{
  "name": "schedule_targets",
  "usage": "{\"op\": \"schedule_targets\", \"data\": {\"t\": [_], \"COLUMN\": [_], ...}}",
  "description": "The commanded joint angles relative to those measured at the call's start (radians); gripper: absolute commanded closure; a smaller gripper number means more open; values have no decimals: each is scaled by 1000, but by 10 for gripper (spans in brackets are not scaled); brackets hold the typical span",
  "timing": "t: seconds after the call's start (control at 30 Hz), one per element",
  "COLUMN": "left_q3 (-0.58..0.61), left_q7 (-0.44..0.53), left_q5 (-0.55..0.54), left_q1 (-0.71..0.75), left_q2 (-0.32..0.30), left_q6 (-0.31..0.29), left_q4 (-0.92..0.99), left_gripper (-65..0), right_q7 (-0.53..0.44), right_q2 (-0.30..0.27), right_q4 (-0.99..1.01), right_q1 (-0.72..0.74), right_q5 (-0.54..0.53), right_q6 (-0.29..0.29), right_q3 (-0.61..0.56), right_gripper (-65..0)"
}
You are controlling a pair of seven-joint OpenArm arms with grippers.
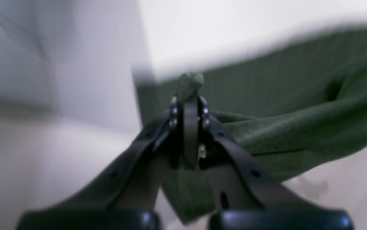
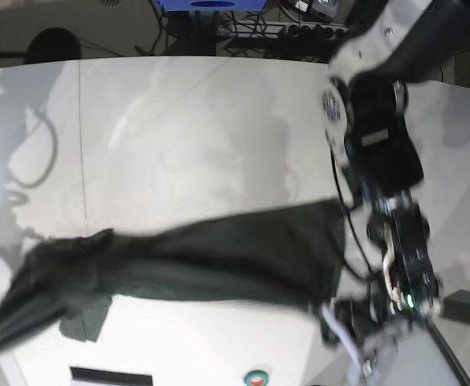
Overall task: Layout the t-shirt on the table in an organized manner, then fold the t-shirt properly
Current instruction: 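Lift the green shirt with both grippers and swing it up off the table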
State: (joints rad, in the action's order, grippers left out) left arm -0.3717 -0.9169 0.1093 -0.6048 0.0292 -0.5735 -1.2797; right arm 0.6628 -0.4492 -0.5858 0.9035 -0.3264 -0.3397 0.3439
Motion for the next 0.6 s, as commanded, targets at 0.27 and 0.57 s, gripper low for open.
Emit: {"op": "schedule_targets", "data": {"t": [0.27,0.57], "left_q3": [4,15], "left_q7": [-70,-138], "left_q5": [-3,-4], "left_q1": [-109,385], "left_q2": [-5,-61], "left_q6": [5,4], "left_q4": [-170,-472], "left_gripper": [0,0], "right_q7": [286,570], "right_q2": [-63,22], "right_q4": [-408,-873], "right_q1": [1,-479], "right_q5": [-7,-9], "right_q6": [-2,-2], "right_q3": [5,241], "right_gripper": [-2,-2]}}
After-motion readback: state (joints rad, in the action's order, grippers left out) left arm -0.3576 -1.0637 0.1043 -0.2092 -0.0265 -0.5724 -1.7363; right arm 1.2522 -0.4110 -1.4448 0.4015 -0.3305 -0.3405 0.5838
